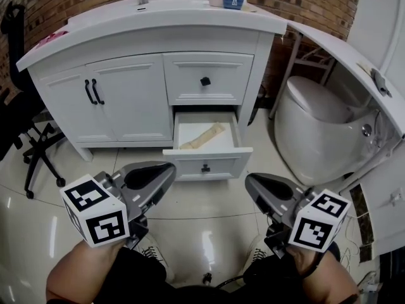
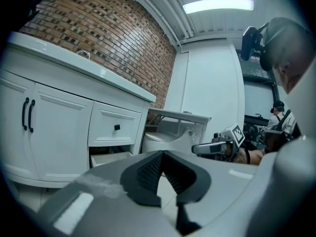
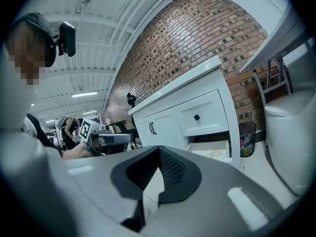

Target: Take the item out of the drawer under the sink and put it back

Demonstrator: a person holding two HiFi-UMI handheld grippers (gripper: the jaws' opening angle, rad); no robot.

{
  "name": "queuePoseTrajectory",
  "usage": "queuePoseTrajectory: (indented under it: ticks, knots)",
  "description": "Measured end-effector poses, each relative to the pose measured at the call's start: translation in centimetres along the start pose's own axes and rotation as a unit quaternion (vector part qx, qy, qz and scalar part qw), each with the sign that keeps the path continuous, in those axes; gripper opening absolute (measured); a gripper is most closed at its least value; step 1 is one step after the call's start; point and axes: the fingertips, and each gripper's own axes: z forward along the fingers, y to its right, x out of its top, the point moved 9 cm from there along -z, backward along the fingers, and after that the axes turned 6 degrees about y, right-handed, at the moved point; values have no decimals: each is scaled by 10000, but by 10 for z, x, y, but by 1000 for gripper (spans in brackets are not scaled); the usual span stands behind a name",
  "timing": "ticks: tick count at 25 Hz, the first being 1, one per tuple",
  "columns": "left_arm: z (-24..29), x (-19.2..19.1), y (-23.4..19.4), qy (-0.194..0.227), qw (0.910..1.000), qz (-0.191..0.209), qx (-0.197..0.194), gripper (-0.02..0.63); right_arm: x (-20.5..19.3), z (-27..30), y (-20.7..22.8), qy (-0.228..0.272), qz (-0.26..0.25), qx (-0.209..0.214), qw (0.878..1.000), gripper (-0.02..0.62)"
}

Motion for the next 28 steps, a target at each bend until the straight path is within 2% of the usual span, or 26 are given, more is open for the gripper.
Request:
queuePoseTrajectory:
  ticks: [6, 15, 28]
  knots:
    - [-4, -4, -2, -90, 10000, 4, 26, 5, -5, -2, 9, -154, -53, -275, 9995, 5]
    - [-11, -8, -5, -168, 9998, 24, 63, 6, -3, 7, 4, -118, 53, -71, 9999, 5]
    - [-7, -9, -2, -214, 9998, 49, -27, 6, -4, 5, 1, -192, -13, -74, 9998, 5]
